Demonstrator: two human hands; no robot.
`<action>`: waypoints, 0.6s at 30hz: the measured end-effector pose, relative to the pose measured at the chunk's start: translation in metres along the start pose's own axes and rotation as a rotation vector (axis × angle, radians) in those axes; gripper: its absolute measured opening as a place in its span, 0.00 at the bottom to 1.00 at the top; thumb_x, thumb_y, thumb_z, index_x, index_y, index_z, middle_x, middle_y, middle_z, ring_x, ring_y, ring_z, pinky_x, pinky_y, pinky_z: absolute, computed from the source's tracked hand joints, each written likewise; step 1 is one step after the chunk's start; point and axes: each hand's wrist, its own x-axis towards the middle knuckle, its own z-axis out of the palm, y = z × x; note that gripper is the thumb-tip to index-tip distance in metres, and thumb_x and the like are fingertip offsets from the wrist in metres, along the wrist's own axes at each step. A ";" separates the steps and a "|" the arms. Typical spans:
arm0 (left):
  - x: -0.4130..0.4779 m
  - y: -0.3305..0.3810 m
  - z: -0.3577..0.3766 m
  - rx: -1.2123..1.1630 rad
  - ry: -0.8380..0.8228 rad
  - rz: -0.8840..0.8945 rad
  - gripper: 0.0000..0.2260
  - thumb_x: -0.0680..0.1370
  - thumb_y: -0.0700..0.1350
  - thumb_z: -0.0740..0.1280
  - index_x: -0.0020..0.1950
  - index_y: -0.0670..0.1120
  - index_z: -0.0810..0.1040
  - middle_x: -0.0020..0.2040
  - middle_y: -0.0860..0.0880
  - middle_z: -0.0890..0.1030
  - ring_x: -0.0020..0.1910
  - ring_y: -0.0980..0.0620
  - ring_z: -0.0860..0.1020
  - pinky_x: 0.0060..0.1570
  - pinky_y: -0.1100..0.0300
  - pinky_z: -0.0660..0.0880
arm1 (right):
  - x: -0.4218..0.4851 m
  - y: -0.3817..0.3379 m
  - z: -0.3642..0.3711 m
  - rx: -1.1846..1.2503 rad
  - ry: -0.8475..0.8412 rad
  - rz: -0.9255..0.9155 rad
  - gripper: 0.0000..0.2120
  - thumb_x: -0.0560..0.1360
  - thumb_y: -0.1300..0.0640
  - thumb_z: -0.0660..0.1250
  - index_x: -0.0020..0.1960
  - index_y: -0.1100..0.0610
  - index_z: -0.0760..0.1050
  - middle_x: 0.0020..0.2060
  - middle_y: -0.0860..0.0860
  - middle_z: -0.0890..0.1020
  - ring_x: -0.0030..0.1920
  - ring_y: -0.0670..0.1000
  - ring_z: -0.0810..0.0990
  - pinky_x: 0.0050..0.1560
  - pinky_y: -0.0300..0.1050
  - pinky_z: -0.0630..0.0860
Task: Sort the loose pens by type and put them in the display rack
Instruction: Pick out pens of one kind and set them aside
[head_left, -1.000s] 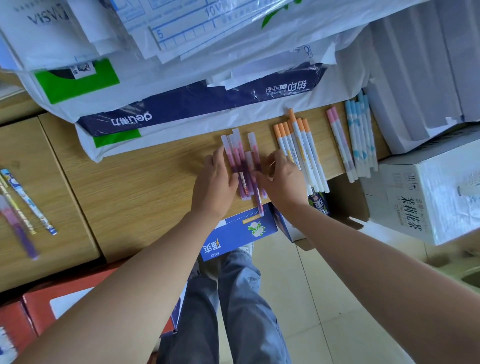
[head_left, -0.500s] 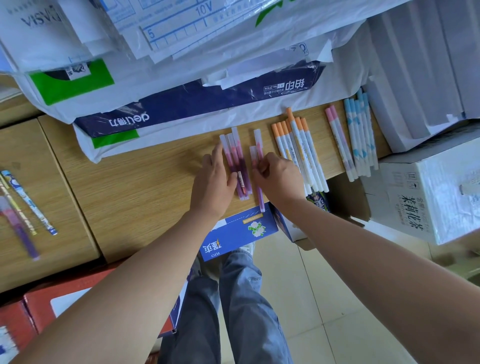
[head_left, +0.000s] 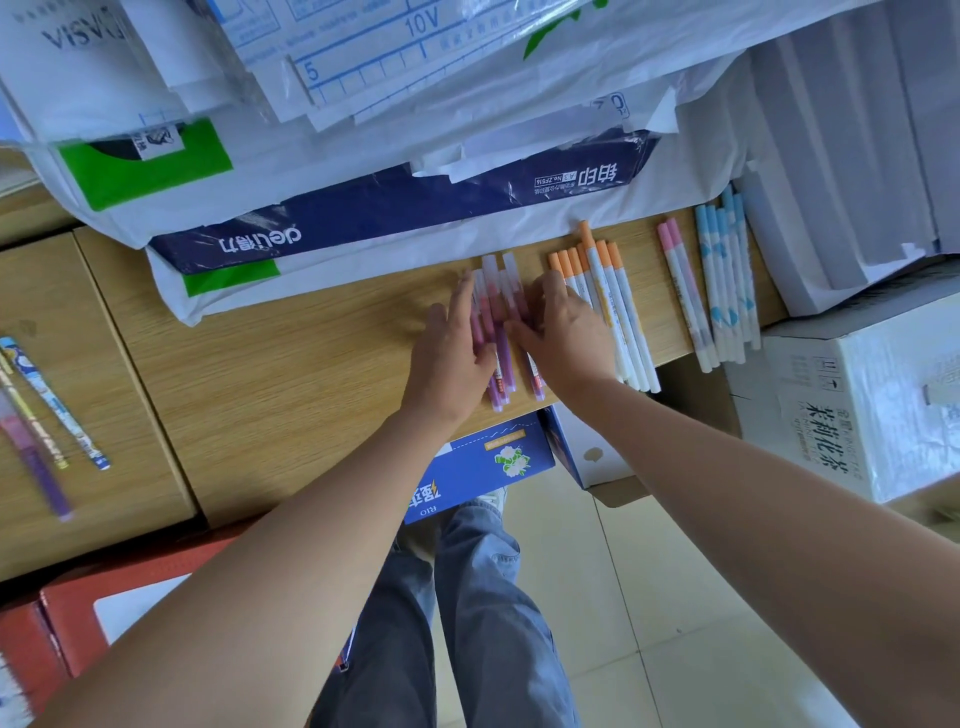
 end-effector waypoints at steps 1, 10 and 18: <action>-0.001 0.003 0.002 -0.020 -0.009 -0.005 0.35 0.77 0.42 0.68 0.78 0.51 0.53 0.58 0.42 0.71 0.45 0.46 0.77 0.45 0.60 0.73 | -0.002 0.002 0.001 0.006 -0.002 -0.005 0.16 0.76 0.50 0.67 0.55 0.60 0.69 0.44 0.55 0.80 0.41 0.57 0.79 0.40 0.53 0.77; -0.009 0.000 -0.005 0.035 -0.024 0.006 0.33 0.77 0.40 0.66 0.78 0.49 0.54 0.60 0.42 0.70 0.42 0.46 0.77 0.45 0.54 0.76 | -0.009 0.004 0.003 -0.016 -0.083 -0.011 0.15 0.76 0.51 0.68 0.56 0.59 0.70 0.47 0.55 0.81 0.45 0.57 0.80 0.42 0.51 0.77; -0.012 -0.012 -0.022 0.098 0.038 -0.013 0.24 0.78 0.41 0.64 0.73 0.45 0.64 0.63 0.43 0.69 0.55 0.45 0.75 0.49 0.57 0.71 | -0.004 -0.024 -0.011 0.110 -0.027 -0.191 0.08 0.78 0.54 0.65 0.52 0.59 0.74 0.41 0.50 0.79 0.36 0.50 0.77 0.37 0.48 0.77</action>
